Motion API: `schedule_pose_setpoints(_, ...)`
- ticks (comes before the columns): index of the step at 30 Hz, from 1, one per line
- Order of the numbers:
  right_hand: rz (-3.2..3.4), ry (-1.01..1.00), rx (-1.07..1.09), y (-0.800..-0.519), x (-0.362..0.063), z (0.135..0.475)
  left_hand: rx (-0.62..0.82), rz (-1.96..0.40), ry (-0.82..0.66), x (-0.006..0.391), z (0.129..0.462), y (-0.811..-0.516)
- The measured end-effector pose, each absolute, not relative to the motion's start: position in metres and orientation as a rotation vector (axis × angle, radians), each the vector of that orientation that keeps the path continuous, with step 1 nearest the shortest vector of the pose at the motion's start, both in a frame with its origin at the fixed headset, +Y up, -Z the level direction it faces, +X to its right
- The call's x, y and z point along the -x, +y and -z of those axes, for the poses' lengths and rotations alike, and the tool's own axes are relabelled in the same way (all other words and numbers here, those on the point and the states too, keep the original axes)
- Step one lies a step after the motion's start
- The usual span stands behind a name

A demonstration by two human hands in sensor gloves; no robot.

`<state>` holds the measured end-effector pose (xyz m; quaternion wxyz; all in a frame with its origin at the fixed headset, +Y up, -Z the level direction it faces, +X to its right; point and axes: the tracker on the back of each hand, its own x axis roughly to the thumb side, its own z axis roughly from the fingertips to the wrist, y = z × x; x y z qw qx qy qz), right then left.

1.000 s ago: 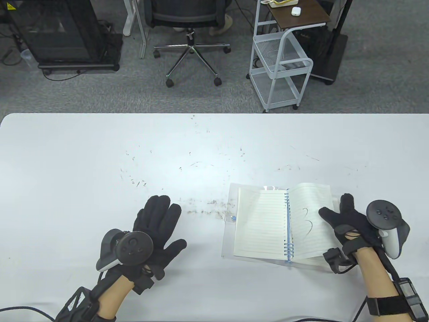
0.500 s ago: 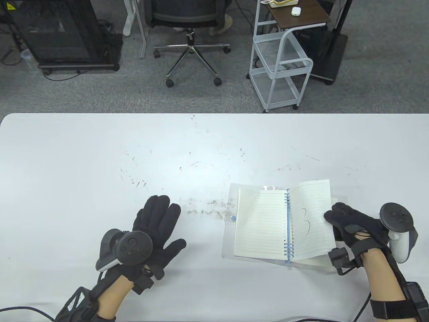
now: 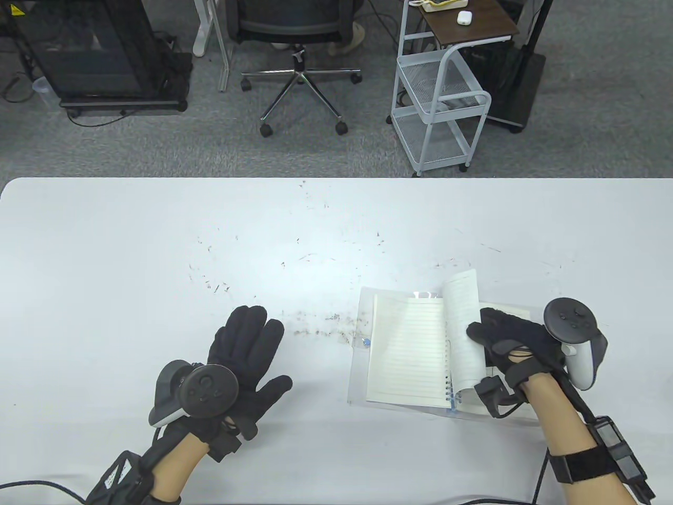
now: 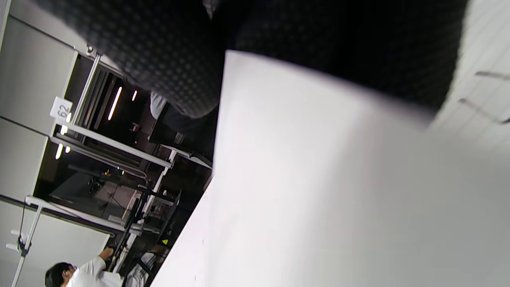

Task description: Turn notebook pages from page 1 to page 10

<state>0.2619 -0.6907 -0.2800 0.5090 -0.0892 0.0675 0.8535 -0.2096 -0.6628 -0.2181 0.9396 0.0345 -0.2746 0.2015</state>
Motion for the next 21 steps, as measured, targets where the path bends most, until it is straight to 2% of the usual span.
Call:
schedule_pose_setpoints(9,-2.286,0.232,0.125,-0.713,-0.206,0.305,-0.073,-0.412,-0.575,0.209,0.216,-0.662)
schedule_pose_setpoints(21,-2.448,0.384,0.004,-0.737,-0.161,0.318,-0.068,-0.403,-0.592,0.206,0.214,-0.662)
